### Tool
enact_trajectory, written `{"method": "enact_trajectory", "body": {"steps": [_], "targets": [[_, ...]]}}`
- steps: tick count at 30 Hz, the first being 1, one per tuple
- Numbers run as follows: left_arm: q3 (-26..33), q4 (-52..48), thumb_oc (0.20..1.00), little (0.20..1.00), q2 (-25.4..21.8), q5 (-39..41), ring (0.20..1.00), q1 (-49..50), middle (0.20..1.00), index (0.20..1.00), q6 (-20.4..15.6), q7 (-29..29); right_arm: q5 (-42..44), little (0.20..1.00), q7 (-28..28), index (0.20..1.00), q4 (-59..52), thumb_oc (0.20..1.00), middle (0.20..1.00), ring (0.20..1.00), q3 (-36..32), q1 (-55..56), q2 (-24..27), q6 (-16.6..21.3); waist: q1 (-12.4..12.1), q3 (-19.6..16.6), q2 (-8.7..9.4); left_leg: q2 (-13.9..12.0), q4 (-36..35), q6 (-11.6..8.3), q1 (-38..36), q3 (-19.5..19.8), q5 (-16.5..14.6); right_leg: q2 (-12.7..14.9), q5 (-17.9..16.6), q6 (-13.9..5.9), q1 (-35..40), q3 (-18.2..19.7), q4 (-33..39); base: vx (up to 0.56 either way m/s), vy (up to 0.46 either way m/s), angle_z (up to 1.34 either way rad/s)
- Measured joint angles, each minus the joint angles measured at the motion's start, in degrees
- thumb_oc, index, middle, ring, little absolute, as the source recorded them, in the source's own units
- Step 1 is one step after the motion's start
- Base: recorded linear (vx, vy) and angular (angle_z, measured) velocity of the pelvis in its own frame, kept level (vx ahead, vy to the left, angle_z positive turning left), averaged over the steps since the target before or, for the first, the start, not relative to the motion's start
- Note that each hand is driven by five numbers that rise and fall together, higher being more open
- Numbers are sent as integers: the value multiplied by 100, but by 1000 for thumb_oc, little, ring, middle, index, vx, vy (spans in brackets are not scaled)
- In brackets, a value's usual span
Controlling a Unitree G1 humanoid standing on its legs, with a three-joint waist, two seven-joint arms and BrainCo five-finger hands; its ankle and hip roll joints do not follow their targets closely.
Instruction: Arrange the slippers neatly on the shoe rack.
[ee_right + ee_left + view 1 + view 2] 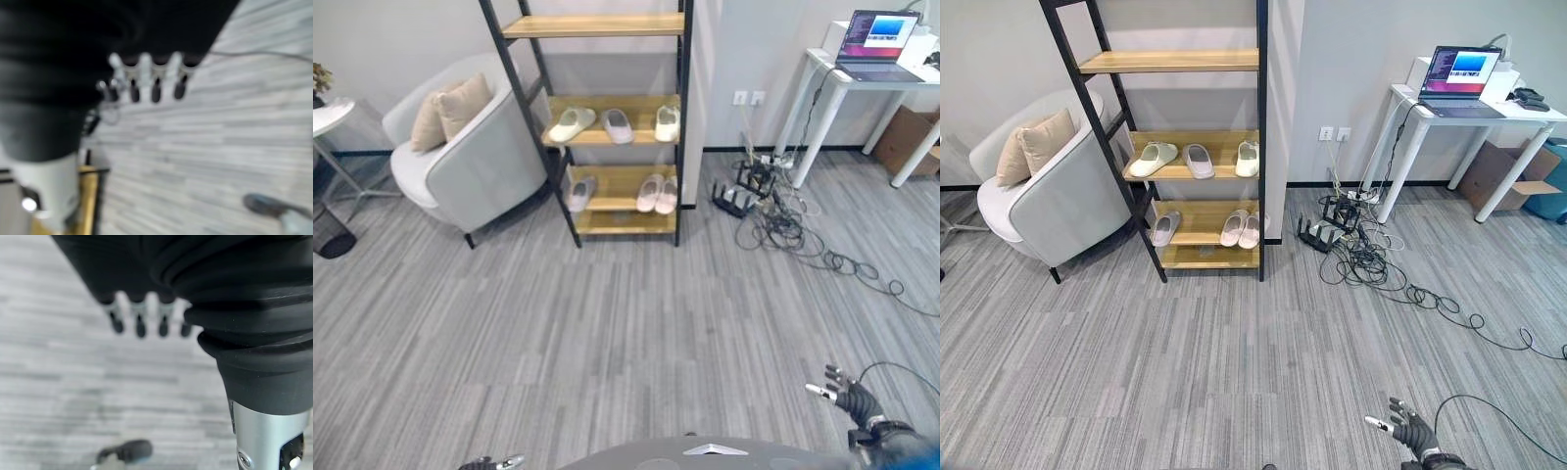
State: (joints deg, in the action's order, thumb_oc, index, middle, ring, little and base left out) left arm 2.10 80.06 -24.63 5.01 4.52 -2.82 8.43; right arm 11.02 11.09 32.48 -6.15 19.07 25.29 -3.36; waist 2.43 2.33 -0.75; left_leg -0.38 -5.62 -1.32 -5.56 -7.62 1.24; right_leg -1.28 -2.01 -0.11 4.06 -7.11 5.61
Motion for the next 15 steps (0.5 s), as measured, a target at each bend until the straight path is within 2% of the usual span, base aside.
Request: {"method": "enact_trajectory", "body": {"steps": [2,5,6,7,8,9,10,12,13,14,15], "targets": [[-139,0,1000,1000,99,-7,1000,1,1000,1000,-7,-2,4,1000,-13,1000,482,1000,1000,1000,114,-197,-1,-9,-25,-16,-8,-5,0,0,77,25,0,-10,-18,-3,-76,-3,0,43,-62,1],[-199,9,1000,1000,158,-75,1000,34,1000,1000,-2,-8,15,1000,-8,1000,419,1000,1000,1000,227,-361,-1,-14,-28,20,34,-39,21,-24,102,32,36,-46,-39,80,-128,-11,1,15,-130,1],[-196,-17,1000,1000,165,-122,1000,42,1000,1000,2,-9,26,1000,-12,1000,369,1000,1000,1000,241,-417,-15,-37,-35,44,67,-63,246,-58,262,29,64,-66,-34,98,-166,-25,0,-54,-157,19],[-197,-25,1000,1000,158,-124,1000,-52,1000,1000,-2,-13,60,1000,-6,1000,170,1000,1000,1000,300,-462,-20,-62,-37,124,150,-64,807,-261,629,57,-76,-24,4,159,-265,-34,0,-49,-77,25],[-269,-50,1000,1000,166,-142,1000,-210,1000,1000,-33,-19,74,1000,-4,1000,-115,1000,1000,1000,312,-490,-22,-68,-61,285,255,-24,1508,-305,1086,74,-86,67,-72,328,-320,-91,0,-31,-43,26],[-348,-55,1000,1000,201,-164,1000,-337,1000,1000,-36,-17,90,1000,-8,1000,-350,1000,1000,1000,302,-507,3,-67,-63,441,336,-6,1999,-401,1409,74,-30,128,-111,385,-348,-141,-3,44,15,32],[-518,-64,1000,1000,333,-238,1000,-566,1000,1000,-28,-8,138,1000,-12,1000,-796,1000,1000,1000,211,-524,64,-29,-45,748,409,-68,2870,-588,2041,81,-31,222,-175,484,-373,-290,-13,154,83,33],[-676,-128,1000,1000,472,-241,1000,-616,1000,1000,-28,-15,191,1000,-60,1000,-774,1000,1000,1000,204,-665,67,6,-35,850,386,-315,2723,-600,2257,26,-47,175,-148,552,-402,-372,-2,242,136,27],[-726,-184,1000,1000,595,-256,1000,-591,1000,1000,-60,-43,259,1000,-93,1000,-836,1000,1000,1000,211,-671,71,2,-72,910,319,-486,1697,-685,2226,-155,29,161,-95,514,-485,-422,0,359,202,17],[-788,-184,1000,1000,607,-256,1000,-598,1000,1000,-67,-84,305,1000,-114,1000,-841,1000,1000,1000,213,-696,47,4,-105,935,280,-520,1303,-727,2248,-158,77,161,-73,501,-521,-421,1,352,201,16],[-896,-155,1000,1000,663,-348,1000,-590,1000,1000,-86,-135,332,1000,-131,1000,-822,1000,1000,1000,254,-711,45,1,-155,948,224,-573,520,-817,2217,-140,217,155,165,192,-563,-449,2,263,141,16]]}}
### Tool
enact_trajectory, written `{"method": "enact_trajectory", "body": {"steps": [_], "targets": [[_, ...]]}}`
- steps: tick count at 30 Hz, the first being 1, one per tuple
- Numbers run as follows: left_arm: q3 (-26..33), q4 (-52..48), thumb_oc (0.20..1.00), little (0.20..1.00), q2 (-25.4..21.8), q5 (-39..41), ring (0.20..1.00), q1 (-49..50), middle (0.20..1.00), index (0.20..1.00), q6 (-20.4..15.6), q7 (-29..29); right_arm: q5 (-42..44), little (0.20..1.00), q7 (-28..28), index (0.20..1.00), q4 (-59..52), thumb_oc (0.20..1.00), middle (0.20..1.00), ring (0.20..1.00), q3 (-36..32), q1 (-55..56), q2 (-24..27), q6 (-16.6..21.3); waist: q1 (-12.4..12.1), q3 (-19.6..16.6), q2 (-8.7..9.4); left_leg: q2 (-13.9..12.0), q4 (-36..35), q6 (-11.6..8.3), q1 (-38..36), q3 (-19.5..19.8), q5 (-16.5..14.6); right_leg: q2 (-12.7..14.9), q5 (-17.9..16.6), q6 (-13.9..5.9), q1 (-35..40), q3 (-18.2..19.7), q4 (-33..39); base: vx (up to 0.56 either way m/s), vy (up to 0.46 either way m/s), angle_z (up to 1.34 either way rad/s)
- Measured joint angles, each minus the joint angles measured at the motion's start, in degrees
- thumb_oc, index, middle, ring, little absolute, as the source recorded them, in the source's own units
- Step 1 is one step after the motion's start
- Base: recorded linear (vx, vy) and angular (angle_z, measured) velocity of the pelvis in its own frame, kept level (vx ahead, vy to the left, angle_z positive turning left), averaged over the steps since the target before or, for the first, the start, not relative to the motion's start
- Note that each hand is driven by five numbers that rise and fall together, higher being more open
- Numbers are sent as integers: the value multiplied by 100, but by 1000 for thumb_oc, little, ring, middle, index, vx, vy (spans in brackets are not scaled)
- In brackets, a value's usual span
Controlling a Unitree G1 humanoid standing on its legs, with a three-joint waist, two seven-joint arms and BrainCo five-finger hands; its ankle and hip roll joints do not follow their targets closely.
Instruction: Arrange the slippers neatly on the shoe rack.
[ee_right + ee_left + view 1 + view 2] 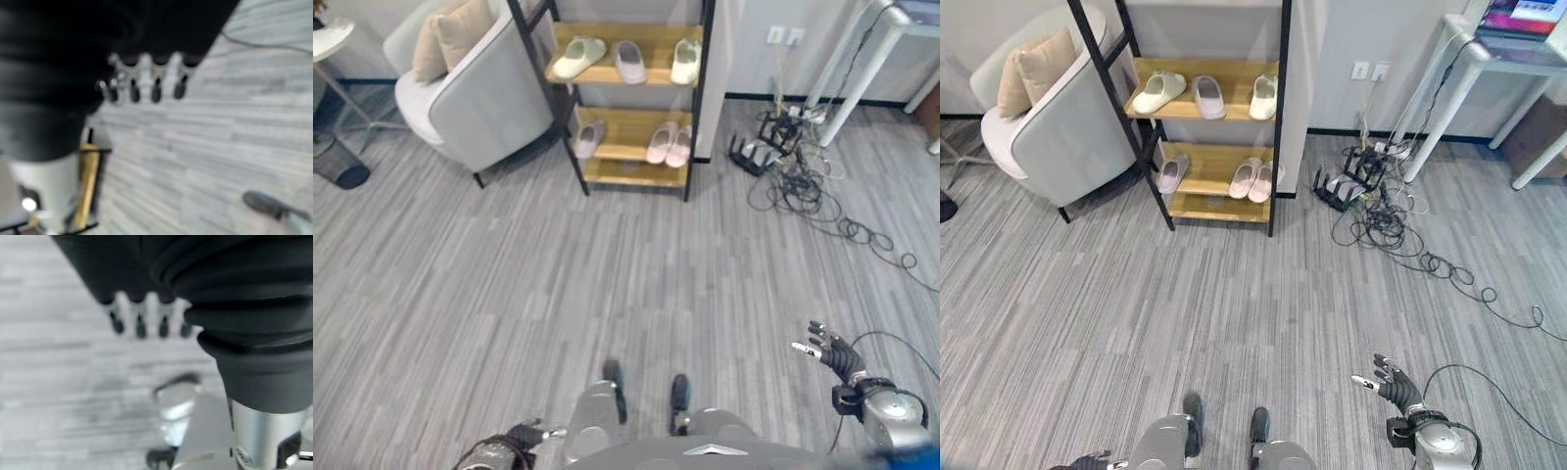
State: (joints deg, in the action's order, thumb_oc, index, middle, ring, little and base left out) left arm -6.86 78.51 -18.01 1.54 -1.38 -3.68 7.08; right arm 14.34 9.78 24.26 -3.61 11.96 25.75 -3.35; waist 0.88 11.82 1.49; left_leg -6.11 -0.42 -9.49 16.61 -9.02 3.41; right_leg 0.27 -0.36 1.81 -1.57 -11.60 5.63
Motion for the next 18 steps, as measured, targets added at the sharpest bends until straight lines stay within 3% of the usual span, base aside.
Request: {"method": "enact_trajectory", "body": {"steps": [1,3,4,5,6,7,8,9,10,11,12,13,14,17,18], "targets": [[-55,109,1000,1000,100,-69,1000,-34,1000,1000,-92,-11,5,1000,-4,1000,27,1000,1000,1000,14,-36,56,-3,-74,-8,-316,-256,-566,-31,82,89,9,-196,421,-273,-95,-199,-291,301,161,-8],[-151,106,1000,1000,61,-239,1000,-3,1000,1000,-75,-17,4,1000,28,1000,-52,1000,1000,1000,56,-120,61,-6,-299,55,-372,-522,-560,-191,174,236,128,-238,229,168,-400,-86,-910,650,353,-38],[-35,339,1000,1000,107,-416,1000,137,1000,1000,-75,-6,-17,1000,88,1000,-219,1000,1000,1000,146,-133,-5,-17,-452,-72,-173,-339,-244,-75,173,354,25,-72,320,22,-413,157,-821,636,360,-65],[215,494,1000,1000,118,-533,1000,244,1000,1000,-47,3,-14,1000,180,1000,-453,1000,1000,1000,52,-110,-191,76,-444,-114,94,-60,259,17,172,326,-13,137,350,-14,-442,486,-736,307,174,-71],[315,700,1000,1000,168,-663,1000,334,1000,1000,-10,9,-15,1000,235,1000,-677,1000,1000,1000,-11,23,-234,141,-401,-154,193,129,719,126,70,122,-119,239,575,-377,-242,519,-545,342,282,-60],[352,893,1000,1000,234,-779,1000,401,1000,1000,-1,11,-20,1000,289,1000,-746,1000,1000,1000,-77,170,-103,149,-425,-167,94,92,957,402,-148,18,-450,309,835,-363,-372,377,-1094,201,199,-44],[302,820,1000,1000,221,-803,1000,537,1000,1000,0,24,-85,1000,326,1000,-777,1000,1000,1000,-4,359,131,109,-315,-284,-3,164,699,557,-507,52,-625,384,570,-611,-572,322,-1973,201,199,-18],[243,802,1000,1000,128,-871,1000,576,1000,1000,42,9,-167,1000,335,1000,-671,1000,1000,1000,25,423,166,80,-187,-220,76,327,527,846,-798,145,-209,543,1195,-468,-647,502,-2600,157,176,-3],[227,617,1000,1000,65,-909,1000,632,1000,1000,51,4,-244,1000,345,1000,-458,1000,1000,1000,47,315,105,11,-206,-168,136,373,543,1025,-838,-10,-130,759,1317,-651,-919,439,-3178,258,261,8],[238,425,1000,1000,29,-904,1000,612,1000,1000,-1,5,-277,1000,360,1000,-479,1000,1000,1000,101,414,92,-19,-209,-238,150,429,569,1087,-794,-26,-201,811,1183,-684,-1014,451,-3165,353,318,-11],[199,317,1000,1000,-48,-866,1000,480,1000,1000,-53,2,-327,1000,347,1000,-437,1000,1000,1000,203,378,-18,8,-203,-226,246,485,576,1102,-808,-61,-401,920,861,-793,-1329,515,-3716,383,186,-1],[-72,84,1000,1000,-184,-765,1000,244,1000,1000,-53,-1,-359,1000,286,1000,-219,1000,1000,1000,239,128,-290,-9,-137,-155,249,492,350,1157,-992,-322,-405,1298,-47,-825,-2191,248,-5092,465,62,11],[-312,-420,1000,1000,-233,-591,1000,106,1000,1000,-81,-117,-447,1000,295,1000,-384,1000,1000,1000,519,152,-322,0,-36,-143,26,511,125,1286,-1204,-240,-326,1348,294,-926,-2189,95,-4612,367,3,28],[-359,-775,1000,1000,-352,-428,1000,-35,1000,1000,-172,-238,-447,1000,280,1000,-487,1000,1000,1000,597,167,-289,18,88,-141,-2,648,-36,1404,-1384,-252,-228,1366,381,-1063,-1947,132,-3400,320,-112,14],[-547,-1094,1000,1000,-404,-245,1000,-107,1000,1000,-180,-394,-437,1000,87,1000,480,1000,1000,1000,656,-231,-508,370,173,-146,92,745,-83,1399,-1371,-243,-262,1167,224,-1196,-1749,175,-1772,292,-112,-4]]}}
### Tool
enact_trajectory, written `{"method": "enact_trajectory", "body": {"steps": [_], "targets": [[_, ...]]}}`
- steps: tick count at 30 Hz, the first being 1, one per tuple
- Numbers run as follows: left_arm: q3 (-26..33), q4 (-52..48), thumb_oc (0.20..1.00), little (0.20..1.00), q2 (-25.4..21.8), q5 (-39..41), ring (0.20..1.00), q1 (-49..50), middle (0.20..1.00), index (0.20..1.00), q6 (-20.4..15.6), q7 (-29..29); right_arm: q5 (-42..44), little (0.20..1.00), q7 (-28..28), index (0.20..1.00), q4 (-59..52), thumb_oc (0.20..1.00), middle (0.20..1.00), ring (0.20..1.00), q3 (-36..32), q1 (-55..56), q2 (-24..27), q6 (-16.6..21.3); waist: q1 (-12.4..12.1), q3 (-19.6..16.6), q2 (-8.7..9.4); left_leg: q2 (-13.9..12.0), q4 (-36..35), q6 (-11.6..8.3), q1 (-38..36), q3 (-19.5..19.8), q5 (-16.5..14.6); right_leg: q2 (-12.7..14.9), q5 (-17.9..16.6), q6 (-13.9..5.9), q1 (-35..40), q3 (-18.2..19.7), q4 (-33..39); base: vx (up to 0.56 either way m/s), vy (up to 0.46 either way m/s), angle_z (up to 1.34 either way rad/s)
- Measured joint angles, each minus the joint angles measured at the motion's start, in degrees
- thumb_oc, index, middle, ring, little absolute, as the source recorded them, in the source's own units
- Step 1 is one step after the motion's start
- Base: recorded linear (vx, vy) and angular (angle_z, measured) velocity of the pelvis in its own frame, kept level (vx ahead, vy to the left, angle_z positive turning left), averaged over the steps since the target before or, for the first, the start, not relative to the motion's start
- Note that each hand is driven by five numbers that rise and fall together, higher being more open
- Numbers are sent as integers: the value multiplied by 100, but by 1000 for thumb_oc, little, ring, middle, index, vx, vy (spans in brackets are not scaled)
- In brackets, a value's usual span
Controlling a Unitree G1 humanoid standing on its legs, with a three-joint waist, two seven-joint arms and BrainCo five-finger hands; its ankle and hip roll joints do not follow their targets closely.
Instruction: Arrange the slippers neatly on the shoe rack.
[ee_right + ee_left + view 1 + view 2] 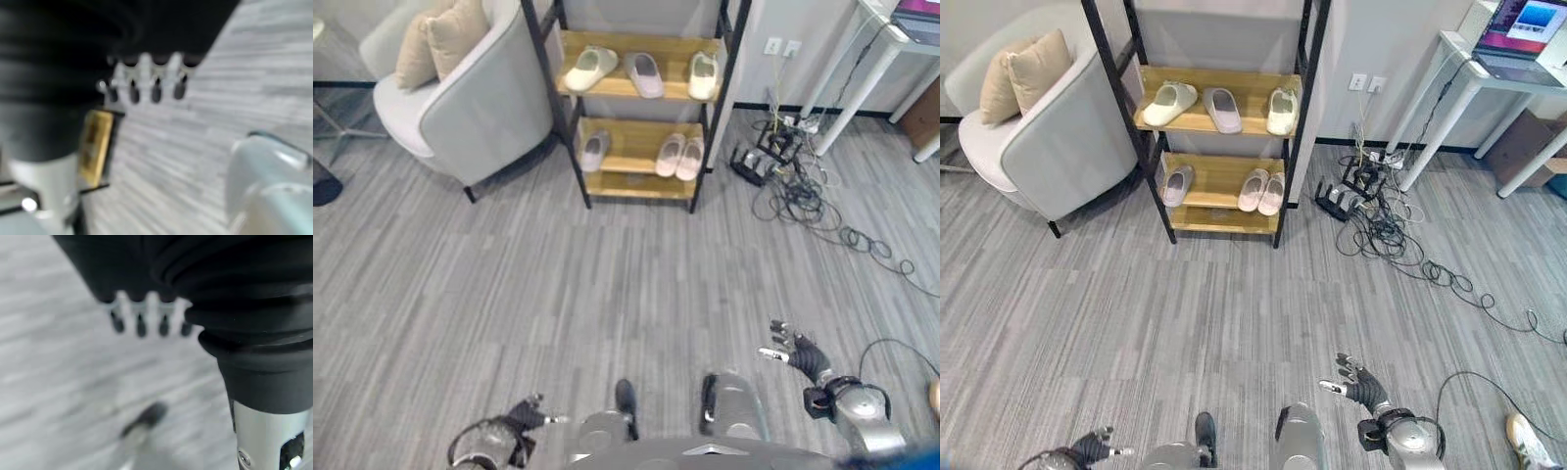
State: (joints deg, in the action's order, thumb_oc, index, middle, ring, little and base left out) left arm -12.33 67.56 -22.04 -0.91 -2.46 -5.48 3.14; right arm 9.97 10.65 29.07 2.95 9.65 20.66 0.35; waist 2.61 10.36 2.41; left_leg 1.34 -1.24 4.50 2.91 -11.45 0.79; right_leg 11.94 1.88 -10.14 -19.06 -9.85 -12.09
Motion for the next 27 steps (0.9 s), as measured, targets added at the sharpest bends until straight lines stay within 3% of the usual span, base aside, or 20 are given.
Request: {"method": "enact_trajectory", "body": {"steps": [1,3,4,5,8,9,10,11,12,13,15,16,17,18,19,21,22,23,25,27], "targets": [[-67,88,1000,1000,129,28,1000,-144,1000,1000,-52,0,-21,1000,-156,1000,800,1000,1000,1000,271,-303,-41,-110,13,40,37,115,-62,16,-22,1,-17,-30,-272,-99,-9,1,833,342,-142,2],[-142,140,1000,1000,503,7,1000,-338,1000,1000,-87,-81,-19,1000,-241,1000,1171,1000,1000,1000,457,-340,-43,-124,155,193,53,279,-80,24,-134,101,-157,-28,-778,-129,-3,36,1473,394,-172,26],[-323,239,1000,1000,587,-36,1000,-380,1000,1000,-126,-107,-20,1000,-269,1000,1437,1000,1000,1000,529,-449,-54,-117,192,215,34,285,-52,1,-158,115,-232,-76,-847,-229,51,166,1788,328,-175,23],[-433,255,1000,1000,633,-78,1000,-393,1000,1000,-138,-96,-25,1000,-288,1000,1528,1000,1000,1000,547,-525,-50,-142,197,278,11,283,-78,8,-249,129,-263,-110,-913,-207,89,154,1760,335,-184,24],[-611,603,1000,1000,683,-444,1000,-271,1000,1000,-165,-110,-21,1000,-342,1000,1530,1000,1000,1000,524,-490,6,-115,307,254,-11,232,-395,-172,-774,471,-354,-236,-1172,60,629,149,1745,369,-229,51],[-572,844,1000,1000,779,-538,1000,-129,1000,1000,-153,-112,-12,1000,-374,1000,1782,1000,1000,1000,436,-593,45,-65,364,207,-194,-48,-307,-382,-950,617,-497,-513,-1377,337,850,301,1615,281,-313,65],[-513,876,1000,1000,785,-540,1000,-58,1000,1000,-161,-110,-8,1000,-385,1000,1944,1000,1000,1000,412,-651,83,-66,332,177,-254,-192,194,-567,-858,673,-599,-651,-1226,607,1024,235,1601,157,-235,66],[-419,843,1000,1000,713,-538,1000,-67,1000,1000,-158,-106,-4,1000,-391,1000,2065,1000,1000,1000,393,-725,83,-59,267,231,-133,-251,1462,-805,-319,677,-806,-667,-1206,889,1163,173,1584,53,-179,36],[-349,799,1000,1000,669,-538,1000,-102,1000,1000,-170,-105,-3,1000,-394,1000,2083,1000,1000,1000,378,-792,134,-50,164,252,-40,-328,2831,-881,323,716,-810,-621,-1147,1088,1206,149,1519,66,-181,8],[-334,797,1000,1000,704,-541,1000,-41,1000,1000,-156,-102,11,1000,-418,1000,2002,1000,1000,1000,363,-805,283,4,61,239,-40,-467,3707,-959,825,795,-770,-715,-997,1242,1273,109,1433,139,-227,-4],[-344,796,1000,1000,777,-544,1000,-39,1000,1000,-141,-94,70,1000,-448,1000,1941,1000,1000,1000,290,-930,509,84,24,214,-209,-699,4383,-1056,1454,981,-487,-915,-618,1494,1294,3,1215,259,-94,11],[-347,748,1000,1000,704,-533,1000,-237,1000,1000,-174,-88,364,1000,-369,1000,2684,1000,1000,1000,210,-1087,706,272,-93,325,-133,-873,4193,-986,1922,821,-544,-987,-465,1576,1456,-85,1244,262,8,36],[-353,712,1000,1000,635,-533,1000,-278,1000,1000,-177,-91,406,1000,-379,1000,3306,1000,1000,1000,205,-1283,732,262,-168,353,-125,-835,3642,-986,1977,683,-542,-987,-417,1490,1541,-155,1250,326,69,37],[-355,691,1000,1000,571,-534,1000,-271,1000,1000,-177,-90,426,1000,-455,1000,3834,1000,1000,1000,201,-1405,860,220,-186,410,-21,-827,2784,-963,1922,594,-506,-1015,-347,1417,1593,-214,1247,422,159,6],[-342,694,1000,1000,530,-531,1000,-236,1000,1000,-167,-93,432,1000,-476,1000,3836,1000,1000,1000,206,-1434,914,204,-211,449,-42,-818,2087,-1018,1874,568,-365,-1073,-335,1469,1649,-202,1212,425,154,-10],[-342,802,1000,1000,531,-534,1000,-207,1000,1000,-187,-98,439,1000,-551,1000,4070,1000,1000,1000,304,-1665,843,230,-222,470,-114,-809,480,-1132,1621,769,-58,-1289,-182,1004,2040,-148,1632,407,121,-16],[-325,849,1000,1000,559,-531,1000,-211,1000,1000,-183,-99,437,1000,-561,1000,3991,1000,1000,1000,355,-1707,809,192,-329,535,-124,-850,-437,-1164,1393,859,169,-1372,-142,1043,2204,-123,1646,486,124,-15],[-321,845,1000,1000,569,-525,1000,-212,1000,1000,-169,-95,439,1000,-571,1000,3931,1000,1000,1000,349,-1726,754,220,-366,564,-132,-860,-452,-1227,1467,906,331,-1417,-106,1046,2365,-136,1722,673,220,-34],[-290,1027,1000,1000,605,-531,1000,-232,1000,1000,-170,-95,438,1000,-589,1000,3859,1000,1000,1000,425,-1709,681,271,-632,489,-170,-959,-455,-1219,1563,1126,430,-1499,40,1421,2616,-20,1729,512,193,-33],[-158,1120,1000,1000,580,-569,1000,-38,1000,1000,-148,-65,430,1000,-579,1000,3746,1000,1000,1000,389,-1722,670,313,-694,418,-190,-965,-450,-1151,1443,1214,499,-1482,252,1256,2871,141,1680,374,178,-35]]}}
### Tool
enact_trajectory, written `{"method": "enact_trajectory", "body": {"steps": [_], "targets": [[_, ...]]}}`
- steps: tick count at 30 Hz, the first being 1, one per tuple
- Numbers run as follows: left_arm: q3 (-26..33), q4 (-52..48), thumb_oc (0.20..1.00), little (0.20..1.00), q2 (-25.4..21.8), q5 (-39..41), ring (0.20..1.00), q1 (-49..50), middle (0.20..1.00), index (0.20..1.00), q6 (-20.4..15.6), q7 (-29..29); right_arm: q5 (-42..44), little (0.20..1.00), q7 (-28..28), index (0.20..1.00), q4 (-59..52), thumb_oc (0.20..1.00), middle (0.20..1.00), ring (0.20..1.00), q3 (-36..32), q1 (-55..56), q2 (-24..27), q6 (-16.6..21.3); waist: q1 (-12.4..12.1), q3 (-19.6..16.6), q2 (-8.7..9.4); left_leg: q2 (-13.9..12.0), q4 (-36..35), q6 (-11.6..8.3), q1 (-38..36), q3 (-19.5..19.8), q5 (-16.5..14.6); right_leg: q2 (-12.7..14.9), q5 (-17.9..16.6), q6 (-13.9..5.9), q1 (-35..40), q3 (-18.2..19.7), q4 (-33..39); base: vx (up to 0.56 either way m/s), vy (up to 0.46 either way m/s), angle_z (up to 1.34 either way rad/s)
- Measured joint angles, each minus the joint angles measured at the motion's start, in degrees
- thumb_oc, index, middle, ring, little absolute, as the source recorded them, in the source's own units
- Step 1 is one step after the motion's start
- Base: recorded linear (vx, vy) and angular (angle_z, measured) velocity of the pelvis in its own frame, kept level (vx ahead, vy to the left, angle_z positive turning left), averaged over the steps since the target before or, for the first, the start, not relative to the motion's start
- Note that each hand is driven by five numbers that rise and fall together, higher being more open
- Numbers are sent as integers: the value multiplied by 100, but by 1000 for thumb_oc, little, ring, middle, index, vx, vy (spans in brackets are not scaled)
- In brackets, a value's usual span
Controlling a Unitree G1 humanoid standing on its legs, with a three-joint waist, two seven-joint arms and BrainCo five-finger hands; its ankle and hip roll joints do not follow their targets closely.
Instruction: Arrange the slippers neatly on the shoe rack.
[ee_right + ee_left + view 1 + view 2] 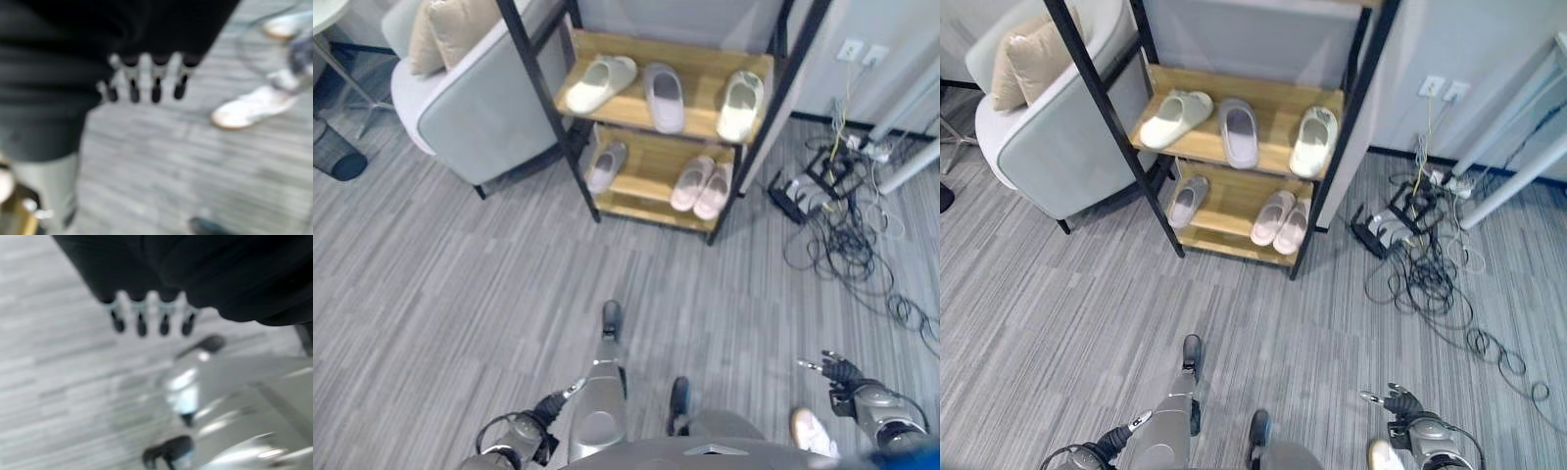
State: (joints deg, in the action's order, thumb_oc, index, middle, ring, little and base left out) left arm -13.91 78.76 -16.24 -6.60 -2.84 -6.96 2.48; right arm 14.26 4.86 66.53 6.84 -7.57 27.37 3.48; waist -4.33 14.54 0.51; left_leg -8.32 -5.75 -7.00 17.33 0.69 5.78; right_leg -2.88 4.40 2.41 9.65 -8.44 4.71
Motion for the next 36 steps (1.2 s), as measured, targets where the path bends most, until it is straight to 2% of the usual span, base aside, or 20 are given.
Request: {"method": "enact_trajectory", "body": {"steps": [2,3,4,5,7,8,9,10,11,12,14,15,17,18,21,23,24,26,29,36], "targets": [[55,119,1000,1000,-10,-172,1000,244,1000,1000,48,8,-13,1000,16,1000,-46,1000,1000,1000,-4,97,-30,7,-42,-218,46,54,3,38,-296,-18,118,124,190,-189,222,182,47,399,259,-58],[61,294,1000,1000,0,-205,1000,387,1000,1000,74,12,-46,1000,31,1000,-18,1000,1000,1000,9,209,-60,-7,-102,-360,149,273,22,265,-576,-53,560,399,364,-453,369,350,-19,368,281,-73],[59,346,1000,1000,-10,-209,1000,407,1000,1000,112,12,-47,1000,60,1000,-8,1000,1000,1000,13,248,-142,-17,-124,-358,237,358,31,561,-710,-99,792,514,392,-564,334,426,-285,302,251,-54],[35,355,1000,1000,-85,-210,1000,460,1000,1000,136,13,-47,1000,86,1000,-32,1000,1000,1000,12,314,-305,-17,-89,-407,367,438,35,731,-810,-149,801,615,414,-770,250,409,-618,266,265,-22],[-85,345,1000,1000,-348,-237,1000,392,1000,1000,142,48,-50,1000,128,1000,-7,1000,1000,1000,-3,474,-622,-17,-84,-570,570,607,36,960,-971,-220,473,871,300,-1039,-48,425,-1351,209,300,-4],[-80,336,1000,1000,-441,-226,1000,290,1000,1000,146,66,-51,1000,140,1000,-3,1000,1000,1000,10,520,-707,-21,-70,-591,602,678,36,974,-1057,-222,441,933,212,-1099,-215,428,-1844,241,330,-3],[-77,320,1000,1000,-481,-188,1000,168,1000,1000,147,64,-56,1000,151,1000,6,1000,1000,1000,44,508,-737,-47,-100,-565,527,680,36,1041,-1152,-265,360,998,100,-1153,-622,423,-2682,138,157,4],[-76,217,1000,1000,-466,-176,1000,148,1000,1000,135,28,-62,1000,177,1000,-32,1000,1000,1000,43,533,-763,-69,-77,-595,459,701,60,1122,-1217,-295,259,1179,177,-1207,-1041,252,-3510,307,240,1],[-192,90,1000,1000,-528,-143,1000,120,1000,1000,103,-50,-65,1000,196,1000,-54,1000,1000,1000,41,568,-822,-62,7,-648,434,901,237,1195,-1254,-344,88,1676,152,-1235,-1453,-5,-4334,171,85,14],[-198,79,1000,1000,-522,-139,1000,89,1000,1000,95,-49,-72,1000,196,1000,-81,1000,1000,1000,50,552,-844,-67,41,-667,378,983,299,1282,-1298,-313,-50,1851,141,-1253,-1562,-51,-4454,334,140,18],[-252,76,1000,1000,-451,-121,1000,53,1000,1000,99,-47,-107,1000,207,1000,-37,1000,1000,1000,59,687,-854,-72,45,-742,271,1136,302,1374,-1501,-245,-139,2050,120,-1292,-1543,-127,-3947,240,54,23],[-391,75,1000,1000,-411,-87,1000,29,1000,1000,99,-49,-120,1000,208,1000,-50,1000,1000,1000,50,771,-833,-64,101,-755,155,1201,296,1424,-1570,-96,-205,1917,115,-1315,-1571,0,-3291,203,-18,38],[-396,128,1000,1000,-348,-85,1000,-9,1000,1000,103,-47,-163,1000,214,1000,-52,1000,1000,1000,45,797,-832,-69,226,-709,24,1231,280,1336,-1667,41,-249,1632,93,-1341,-1530,185,-2321,193,-48,48],[-384,133,1000,1000,-299,-85,1000,0,1000,1000,98,-45,-186,1000,216,1000,-41,1000,1000,1000,51,786,-833,-78,318,-705,1,1309,282,1304,-1703,118,-268,1454,-65,-1433,-1486,294,-1267,103,-80,53],[-367,129,1000,1000,-260,-85,1000,73,1000,1000,91,-46,-220,1000,217,1000,-31,1000,1000,1000,55,826,-840,-84,352,-671,117,1517,221,1252,-1858,235,-362,1440,-683,-1422,-1518,265,-496,52,-71,40],[-284,119,1000,1000,-247,-85,1000,189,1000,1000,46,-46,-224,1000,217,1000,-43,1000,1000,1000,53,955,-855,-83,323,-751,253,1583,189,1246,-1906,318,-407,1476,-1069,-1395,-1472,254,-295,128,-109,36],[-170,109,1000,1000,-257,-86,1000,333,1000,1000,35,-45,-231,1000,218,1000,-51,1000,1000,1000,54,994,-855,-84,263,-800,357,1597,176,1163,-1982,459,-463,1499,-1311,-1320,-1184,255,-201,141,-85,19],[-169,119,1000,1000,-269,-86,1000,466,1000,1000,34,-45,-282,1000,214,1000,-47,1000,1000,1000,43,1025,-835,-84,247,-812,462,1570,208,1069,-2050,493,-461,1468,-1207,-1185,-938,261,35,94,-69,19],[-167,110,1000,1000,-223,-87,1000,533,1000,1000,17,-38,-343,1000,208,1000,-273,1000,1000,1000,53,936,-711,-83,226,-793,399,1356,230,816,-2081,635,-548,1271,-1087,-994,-794,128,53,84,-98,22],[-178,-102,1000,1000,-219,-101,1000,663,1000,1000,6,-38,-451,1000,155,1000,-724,1000,1000,1000,170,770,-647,-73,166,-749,317,1011,18,599,-2112,667,-476,994,-953,-713,-738,-103,79,56,-86,16]]}}
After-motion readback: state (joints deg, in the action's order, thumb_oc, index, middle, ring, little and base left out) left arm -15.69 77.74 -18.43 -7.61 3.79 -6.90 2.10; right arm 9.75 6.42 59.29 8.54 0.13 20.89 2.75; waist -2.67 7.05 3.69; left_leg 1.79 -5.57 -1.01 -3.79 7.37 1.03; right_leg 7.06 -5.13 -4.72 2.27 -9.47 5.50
